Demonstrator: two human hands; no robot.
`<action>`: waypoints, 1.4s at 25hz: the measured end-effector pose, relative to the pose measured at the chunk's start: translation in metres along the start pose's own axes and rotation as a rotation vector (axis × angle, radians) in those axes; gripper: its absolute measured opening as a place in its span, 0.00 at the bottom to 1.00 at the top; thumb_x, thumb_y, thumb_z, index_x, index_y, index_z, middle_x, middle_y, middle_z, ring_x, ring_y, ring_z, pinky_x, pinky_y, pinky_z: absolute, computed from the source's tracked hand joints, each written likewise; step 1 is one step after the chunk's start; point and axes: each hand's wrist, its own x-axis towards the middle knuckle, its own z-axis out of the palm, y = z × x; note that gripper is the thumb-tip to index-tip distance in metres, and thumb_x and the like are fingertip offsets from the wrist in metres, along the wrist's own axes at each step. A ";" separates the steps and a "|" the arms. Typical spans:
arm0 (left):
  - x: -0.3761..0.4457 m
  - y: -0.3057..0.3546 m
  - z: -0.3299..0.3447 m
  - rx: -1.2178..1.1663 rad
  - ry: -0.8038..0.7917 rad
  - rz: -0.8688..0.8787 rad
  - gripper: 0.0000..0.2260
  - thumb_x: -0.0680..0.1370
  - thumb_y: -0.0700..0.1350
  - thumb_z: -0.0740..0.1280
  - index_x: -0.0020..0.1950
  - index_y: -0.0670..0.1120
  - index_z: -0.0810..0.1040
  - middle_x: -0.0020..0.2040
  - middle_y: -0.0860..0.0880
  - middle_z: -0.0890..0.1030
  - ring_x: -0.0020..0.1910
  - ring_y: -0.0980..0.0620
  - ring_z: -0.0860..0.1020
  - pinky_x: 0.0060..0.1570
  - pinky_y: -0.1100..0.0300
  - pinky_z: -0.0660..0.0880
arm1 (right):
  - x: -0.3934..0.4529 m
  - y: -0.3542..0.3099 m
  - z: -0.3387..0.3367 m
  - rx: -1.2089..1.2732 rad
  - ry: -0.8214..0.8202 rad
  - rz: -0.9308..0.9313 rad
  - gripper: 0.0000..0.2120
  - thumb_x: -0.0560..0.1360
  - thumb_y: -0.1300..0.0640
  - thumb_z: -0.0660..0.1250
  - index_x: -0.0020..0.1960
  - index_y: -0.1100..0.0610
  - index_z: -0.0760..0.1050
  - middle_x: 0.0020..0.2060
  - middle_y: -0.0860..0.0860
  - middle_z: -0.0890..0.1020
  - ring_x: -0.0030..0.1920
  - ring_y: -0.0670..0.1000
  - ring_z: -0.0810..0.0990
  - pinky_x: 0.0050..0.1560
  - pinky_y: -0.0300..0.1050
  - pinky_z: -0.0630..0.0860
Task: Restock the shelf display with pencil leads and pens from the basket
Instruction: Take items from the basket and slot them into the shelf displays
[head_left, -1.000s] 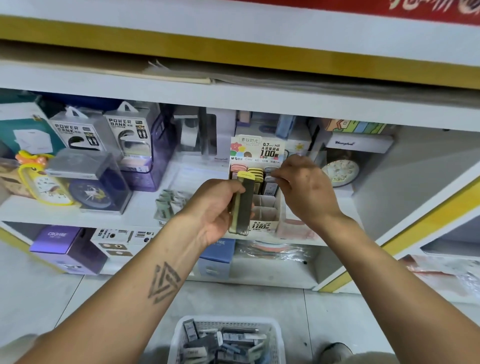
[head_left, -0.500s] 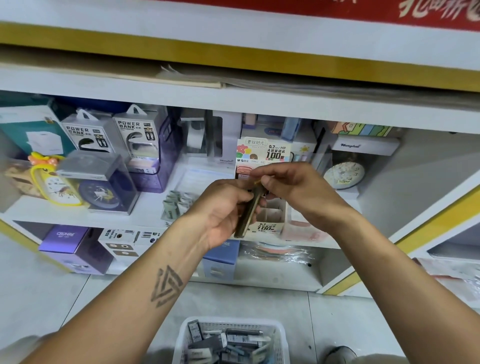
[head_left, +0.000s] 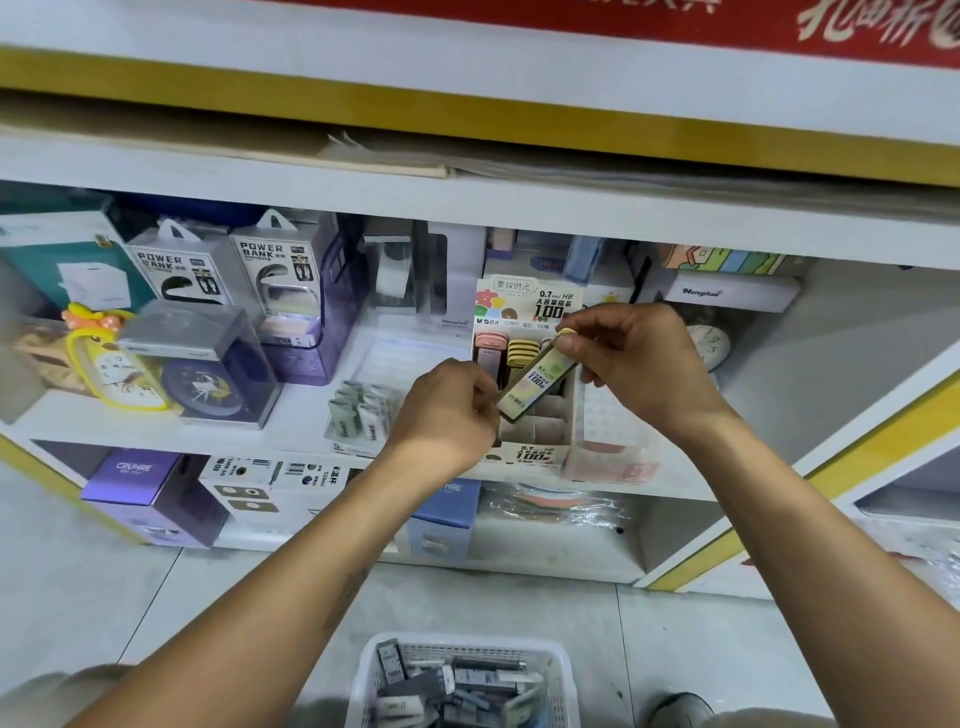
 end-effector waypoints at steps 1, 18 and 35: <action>0.000 -0.001 0.001 0.105 0.000 0.045 0.11 0.76 0.42 0.67 0.58 0.47 0.81 0.58 0.49 0.79 0.58 0.48 0.77 0.56 0.55 0.76 | 0.000 0.001 0.001 -0.092 -0.001 -0.055 0.06 0.76 0.62 0.72 0.52 0.58 0.84 0.39 0.55 0.83 0.34 0.52 0.80 0.39 0.45 0.79; -0.004 -0.007 0.002 0.375 -0.101 0.183 0.14 0.75 0.36 0.68 0.61 0.42 0.77 0.62 0.48 0.71 0.62 0.49 0.71 0.59 0.56 0.72 | -0.010 0.010 0.035 -0.629 -0.048 -0.298 0.13 0.79 0.63 0.65 0.62 0.59 0.80 0.55 0.55 0.76 0.48 0.61 0.81 0.46 0.52 0.79; -0.100 -0.103 0.077 0.596 -0.861 -0.014 0.12 0.73 0.37 0.68 0.30 0.41 0.72 0.28 0.44 0.75 0.25 0.49 0.73 0.30 0.58 0.73 | -0.183 0.082 0.125 -0.600 -0.951 0.340 0.13 0.75 0.67 0.62 0.54 0.62 0.82 0.49 0.59 0.85 0.43 0.55 0.86 0.47 0.50 0.83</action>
